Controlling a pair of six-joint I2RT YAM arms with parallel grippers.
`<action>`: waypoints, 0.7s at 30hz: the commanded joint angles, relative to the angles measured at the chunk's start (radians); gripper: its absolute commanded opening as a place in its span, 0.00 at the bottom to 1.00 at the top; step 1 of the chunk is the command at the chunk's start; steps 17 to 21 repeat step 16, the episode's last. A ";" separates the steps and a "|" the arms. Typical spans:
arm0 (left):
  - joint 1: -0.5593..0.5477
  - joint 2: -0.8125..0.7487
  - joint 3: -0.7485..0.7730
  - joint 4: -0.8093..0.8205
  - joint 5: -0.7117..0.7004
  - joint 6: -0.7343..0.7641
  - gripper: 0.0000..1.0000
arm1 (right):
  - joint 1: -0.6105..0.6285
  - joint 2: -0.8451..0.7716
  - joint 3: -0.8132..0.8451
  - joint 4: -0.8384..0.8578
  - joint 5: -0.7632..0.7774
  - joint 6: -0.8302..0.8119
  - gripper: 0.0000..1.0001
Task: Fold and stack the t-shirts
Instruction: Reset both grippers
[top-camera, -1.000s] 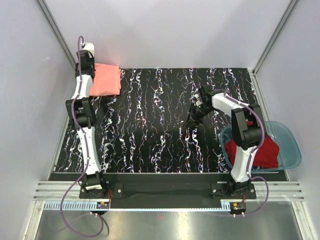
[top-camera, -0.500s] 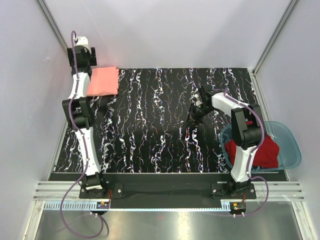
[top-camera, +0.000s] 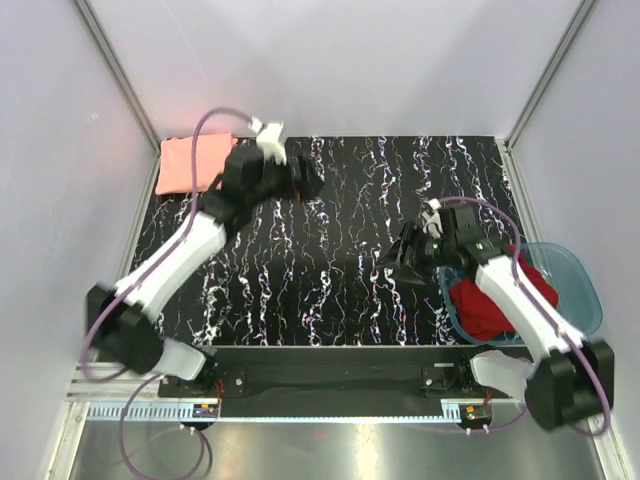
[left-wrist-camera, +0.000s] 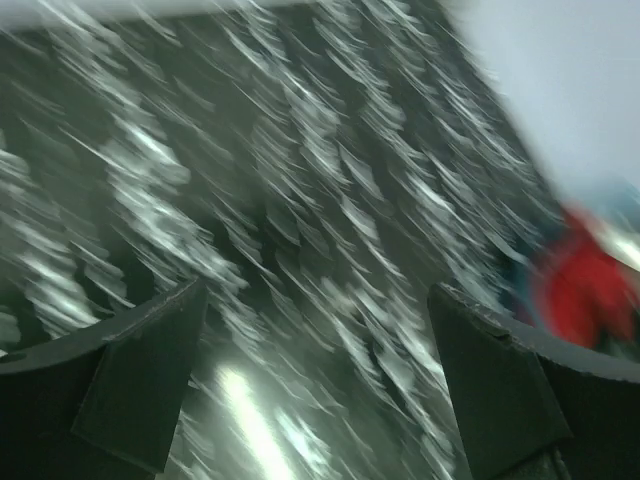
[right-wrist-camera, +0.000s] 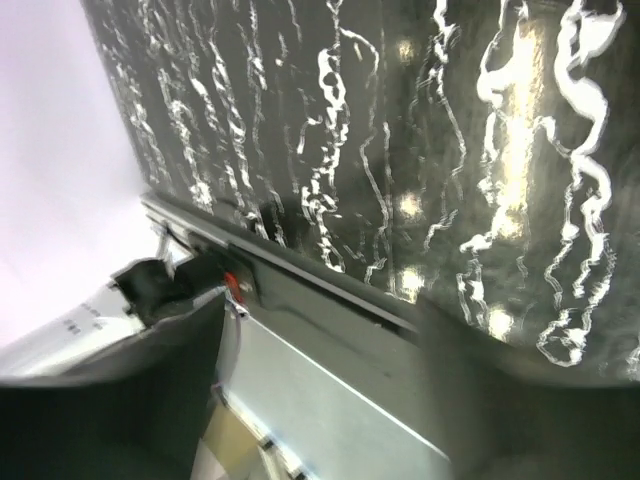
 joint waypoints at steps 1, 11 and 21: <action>-0.014 -0.247 -0.284 0.103 0.212 -0.326 0.99 | 0.004 -0.194 -0.139 0.085 0.096 0.111 0.92; -0.071 -1.122 -0.967 0.247 0.373 -0.692 0.99 | 0.007 -0.745 -0.454 0.122 0.076 0.318 1.00; -0.068 -1.513 -1.151 0.380 0.307 -0.935 0.99 | 0.006 -1.027 -0.567 0.234 -0.002 0.474 1.00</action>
